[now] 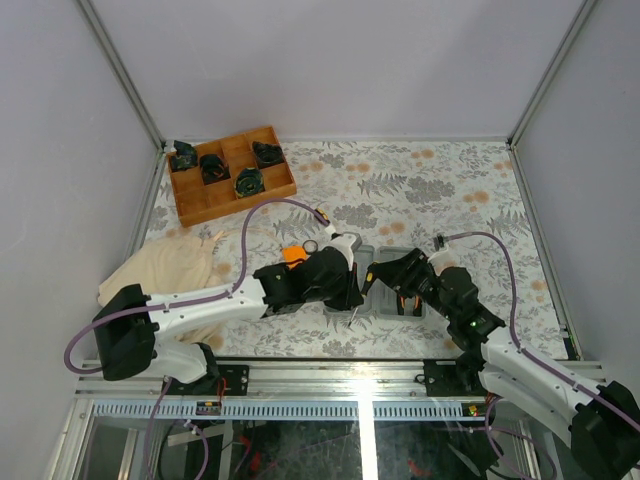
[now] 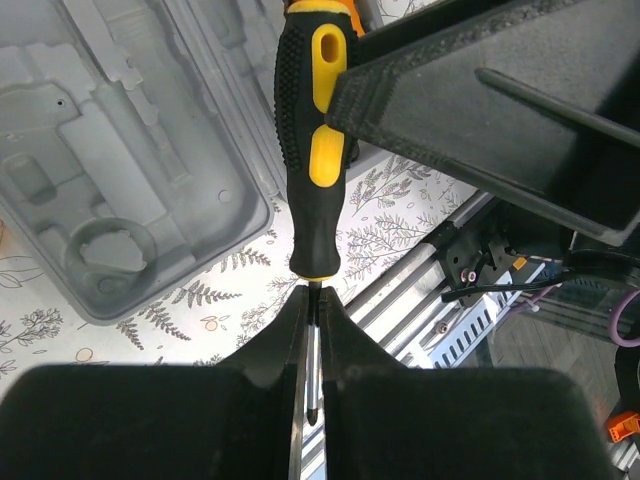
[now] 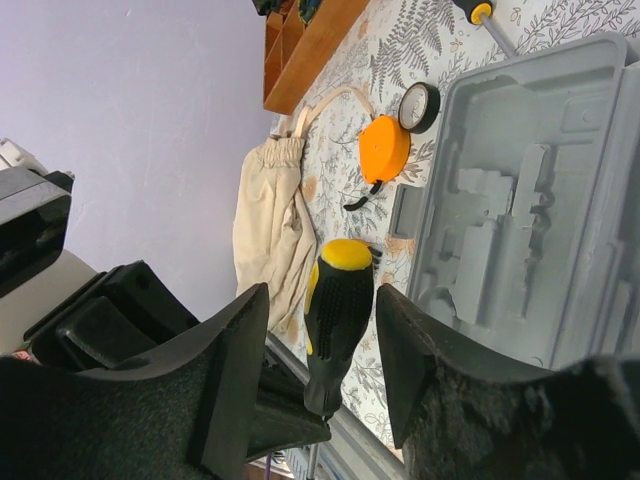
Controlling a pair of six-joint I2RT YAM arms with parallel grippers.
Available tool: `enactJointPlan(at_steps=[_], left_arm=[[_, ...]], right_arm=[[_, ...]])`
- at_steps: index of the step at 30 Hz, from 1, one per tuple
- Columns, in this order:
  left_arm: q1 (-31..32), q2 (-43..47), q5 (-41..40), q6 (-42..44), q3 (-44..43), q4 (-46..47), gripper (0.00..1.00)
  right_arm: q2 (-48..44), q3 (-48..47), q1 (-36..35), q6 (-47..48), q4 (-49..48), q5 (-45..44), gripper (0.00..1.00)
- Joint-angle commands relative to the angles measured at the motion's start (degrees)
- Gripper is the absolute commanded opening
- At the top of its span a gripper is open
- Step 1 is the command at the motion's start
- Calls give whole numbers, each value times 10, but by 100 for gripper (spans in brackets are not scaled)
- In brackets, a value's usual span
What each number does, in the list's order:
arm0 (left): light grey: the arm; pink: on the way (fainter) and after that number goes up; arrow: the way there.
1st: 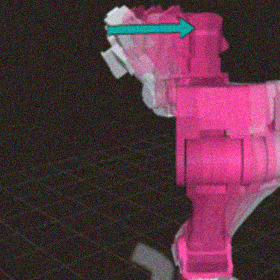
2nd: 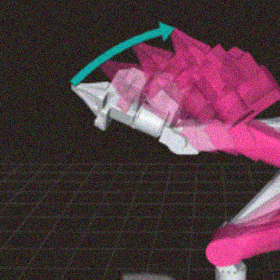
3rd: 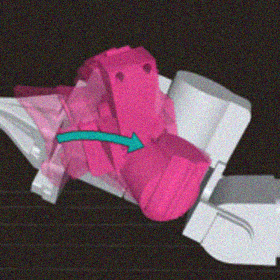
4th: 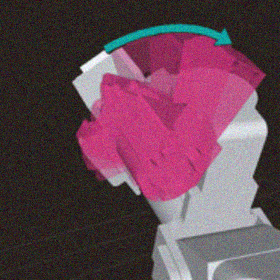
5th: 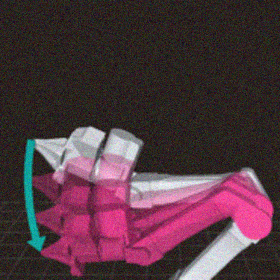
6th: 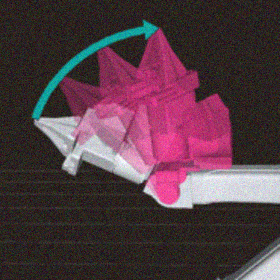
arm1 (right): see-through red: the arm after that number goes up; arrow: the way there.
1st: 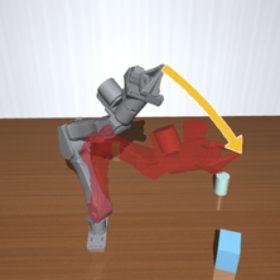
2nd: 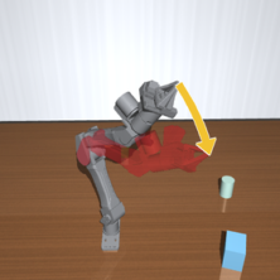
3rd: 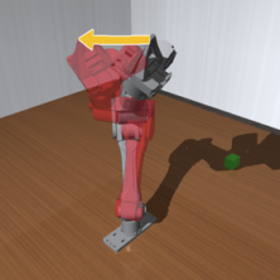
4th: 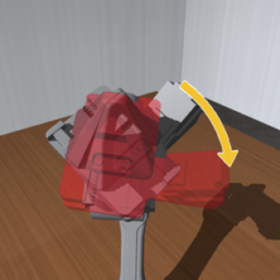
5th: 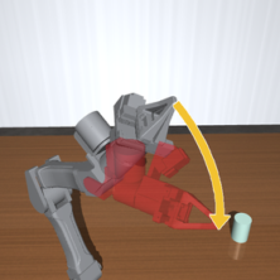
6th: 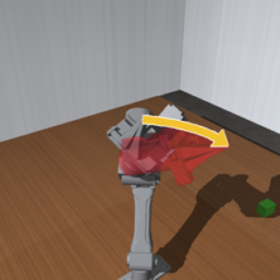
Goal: Sort the tools into containers
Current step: Pick up the screwdriver from the center of the board, then place the screwdriver in the storage box.
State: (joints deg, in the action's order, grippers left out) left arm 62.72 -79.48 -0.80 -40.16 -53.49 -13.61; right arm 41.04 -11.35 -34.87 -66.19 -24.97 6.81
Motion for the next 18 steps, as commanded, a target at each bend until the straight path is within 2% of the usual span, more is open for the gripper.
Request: enactJointPlan(at_steps=[1,15,18], left_arm=[[9,1,4,-11,-5,45,0],[9,-2,-3,-11,-6,38,1],[8,1,-14,-8,-13,25,19]], right_arm=[[9,2,-5,-8,-40,9,52],[7,2,-4,-7,-21,8,19],[5,-2,-4,-2,-7,4,14]])
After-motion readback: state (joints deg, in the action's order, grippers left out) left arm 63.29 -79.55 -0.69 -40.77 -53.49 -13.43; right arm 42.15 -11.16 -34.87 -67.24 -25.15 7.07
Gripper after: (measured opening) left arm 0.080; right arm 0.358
